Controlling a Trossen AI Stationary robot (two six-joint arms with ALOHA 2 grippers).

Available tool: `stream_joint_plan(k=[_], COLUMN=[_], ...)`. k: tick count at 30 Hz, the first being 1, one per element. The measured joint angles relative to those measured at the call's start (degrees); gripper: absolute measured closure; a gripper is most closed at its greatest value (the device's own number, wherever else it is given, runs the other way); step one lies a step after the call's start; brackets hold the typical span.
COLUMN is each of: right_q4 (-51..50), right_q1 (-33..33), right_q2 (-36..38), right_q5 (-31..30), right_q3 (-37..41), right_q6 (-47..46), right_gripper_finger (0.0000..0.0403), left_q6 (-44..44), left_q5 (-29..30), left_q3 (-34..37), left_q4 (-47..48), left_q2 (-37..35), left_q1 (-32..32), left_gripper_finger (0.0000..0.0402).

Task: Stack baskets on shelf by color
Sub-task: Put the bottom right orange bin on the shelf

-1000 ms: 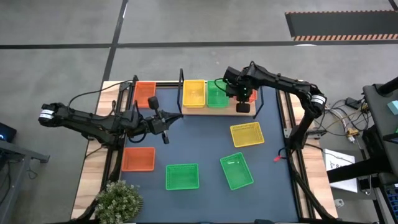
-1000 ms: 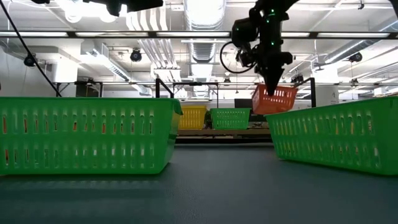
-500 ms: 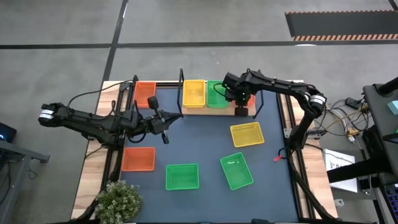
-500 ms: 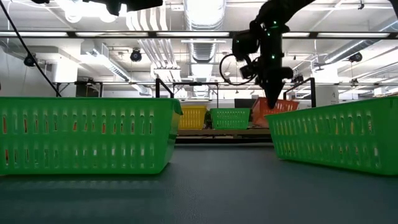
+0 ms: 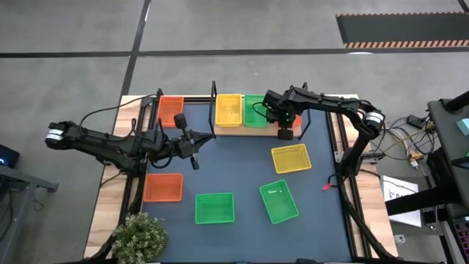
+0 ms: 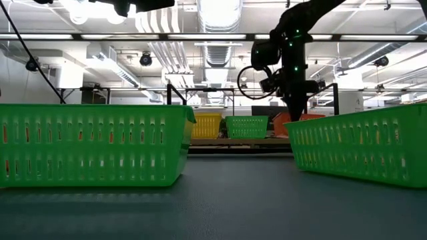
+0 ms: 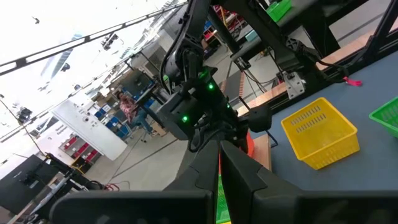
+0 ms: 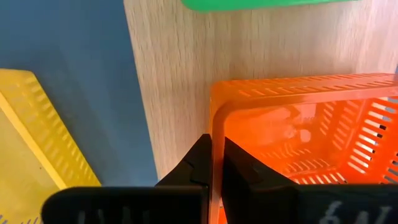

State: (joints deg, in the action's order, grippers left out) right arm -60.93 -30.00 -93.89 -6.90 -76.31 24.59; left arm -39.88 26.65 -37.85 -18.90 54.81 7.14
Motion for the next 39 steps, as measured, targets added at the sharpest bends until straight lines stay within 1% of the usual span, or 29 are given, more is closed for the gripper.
stream_joint_plan(k=[7,16,24,31,35,39], right_q4=[0.6,2.0,3.3,2.0,-0.6,-3.2], right_q1=[0.0,1.0,1.1,1.1,1.1,1.1], right_q2=[0.0,0.0,0.0,0.0,0.0,0.0], right_q5=[0.7,1.4,1.4,0.9,0.9,-1.2], right_q3=[0.1,0.1,0.1,-0.3,-0.5,-0.5], right_q6=[1.9,2.0,0.9,0.0,0.3,0.0], right_gripper_finger=[0.0394,0.039,0.0348,0.0311,0.0303,0.0305], left_q6=[0.0,0.0,0.0,0.0,0.0,0.0], left_q5=[0.0,0.0,0.0,0.0,0.0,0.0], left_q3=[0.0,0.0,0.0,0.0,0.0,0.0], left_q4=[0.0,0.0,0.0,0.0,0.0,0.0], left_q2=[0.0,0.0,0.0,0.0,0.0,0.0], left_q1=[0.0,0.0,0.0,0.0,0.0,0.0], left_gripper_finger=[0.0402,0.0402,0.0402,0.0402,0.0402,0.0402])
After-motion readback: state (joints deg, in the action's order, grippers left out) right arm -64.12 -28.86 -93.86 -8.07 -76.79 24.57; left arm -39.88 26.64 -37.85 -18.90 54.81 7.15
